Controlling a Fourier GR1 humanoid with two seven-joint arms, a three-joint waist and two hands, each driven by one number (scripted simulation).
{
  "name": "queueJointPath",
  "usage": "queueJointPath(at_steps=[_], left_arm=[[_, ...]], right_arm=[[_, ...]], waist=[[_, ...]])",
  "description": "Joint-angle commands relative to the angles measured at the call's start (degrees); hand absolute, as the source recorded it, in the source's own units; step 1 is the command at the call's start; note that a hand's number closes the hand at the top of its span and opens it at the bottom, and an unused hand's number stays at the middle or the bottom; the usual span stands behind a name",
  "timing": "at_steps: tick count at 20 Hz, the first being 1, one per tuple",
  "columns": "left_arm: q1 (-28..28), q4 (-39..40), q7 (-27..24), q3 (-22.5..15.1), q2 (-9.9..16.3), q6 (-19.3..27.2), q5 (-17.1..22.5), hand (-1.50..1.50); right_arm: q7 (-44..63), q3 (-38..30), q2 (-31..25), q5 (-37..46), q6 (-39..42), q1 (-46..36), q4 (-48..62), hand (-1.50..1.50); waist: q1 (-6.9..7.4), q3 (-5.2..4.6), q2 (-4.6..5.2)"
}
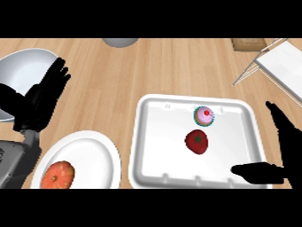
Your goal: Pick the tomato from the tray and place it in the tiered shelf
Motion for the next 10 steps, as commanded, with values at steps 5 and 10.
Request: queueJointPath(at_steps=[5,10], left_arm=[[1.48,-1.03,-0.6,-0.07,-1.31,0.12,-0.29,0.0],[-1.02,-0.67,1.65,1.16,-0.55,0.79,-0.28,0.0]], right_arm=[[21.5,8.93,11.95,6.45,10.46,-16.06,9.7,-1.5],[23.73,8.32,14.25,6.19,15.95,-18.35,16.11,-1.5]], waist=[[0.41,0.29,-0.19],[-0.78,0.34,-0.3]])
